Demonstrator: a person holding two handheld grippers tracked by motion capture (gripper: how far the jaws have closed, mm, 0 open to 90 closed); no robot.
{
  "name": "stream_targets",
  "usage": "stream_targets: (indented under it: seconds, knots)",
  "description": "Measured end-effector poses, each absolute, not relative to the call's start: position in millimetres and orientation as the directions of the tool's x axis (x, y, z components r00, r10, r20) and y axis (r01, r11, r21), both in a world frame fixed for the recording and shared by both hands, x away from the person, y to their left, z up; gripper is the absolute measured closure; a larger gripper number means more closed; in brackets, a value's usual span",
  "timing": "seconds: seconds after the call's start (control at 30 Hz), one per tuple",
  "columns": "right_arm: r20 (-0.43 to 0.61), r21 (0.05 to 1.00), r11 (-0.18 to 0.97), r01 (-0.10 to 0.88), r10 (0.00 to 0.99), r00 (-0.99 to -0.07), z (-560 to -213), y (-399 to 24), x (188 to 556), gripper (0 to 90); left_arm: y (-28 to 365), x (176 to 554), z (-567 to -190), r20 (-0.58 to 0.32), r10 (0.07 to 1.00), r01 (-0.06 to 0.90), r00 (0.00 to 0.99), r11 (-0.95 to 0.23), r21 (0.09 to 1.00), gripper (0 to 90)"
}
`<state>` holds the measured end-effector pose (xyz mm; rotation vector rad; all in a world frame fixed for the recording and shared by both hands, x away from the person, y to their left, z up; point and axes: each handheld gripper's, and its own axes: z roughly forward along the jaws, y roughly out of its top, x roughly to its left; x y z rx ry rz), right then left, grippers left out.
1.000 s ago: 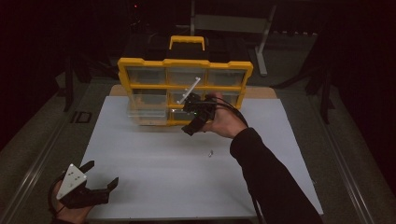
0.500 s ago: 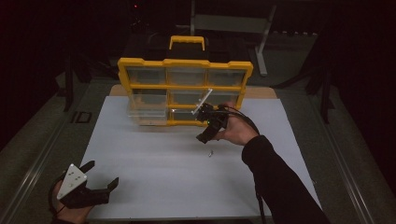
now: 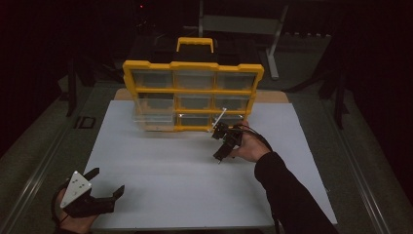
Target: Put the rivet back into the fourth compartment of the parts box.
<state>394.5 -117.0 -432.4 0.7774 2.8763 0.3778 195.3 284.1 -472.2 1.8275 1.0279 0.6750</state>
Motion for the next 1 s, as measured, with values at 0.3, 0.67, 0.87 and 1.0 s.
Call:
stream_targets:
  seconds: [0.3,0.67,0.87,1.0]
  knots:
    - [-0.079,0.228,0.812,0.537,0.566,-0.821,-462.4,-125.8,404.5,18.2,283.8,195.5,-472.6,0.025,0.862,0.370,0.506,-0.243,0.897,0.5]
    - [-0.098,0.189,0.803,0.565,0.588,-0.803,-481.7,-124.2,410.6,18.6,283.9,195.6,-472.7,0.024,0.862,0.370,0.506,-0.242,0.897,0.5]
    - [-0.108,0.165,0.814,0.557,0.577,-0.810,-487.0,-116.3,409.7,24.6,284.3,195.3,-472.5,0.025,0.862,0.370,0.506,-0.243,0.897,0.6]
    - [-0.085,0.166,0.814,0.557,0.574,-0.814,-487.1,-113.6,408.5,36.2,284.3,195.5,-472.7,0.024,0.863,0.370,0.505,-0.242,0.897,0.6]
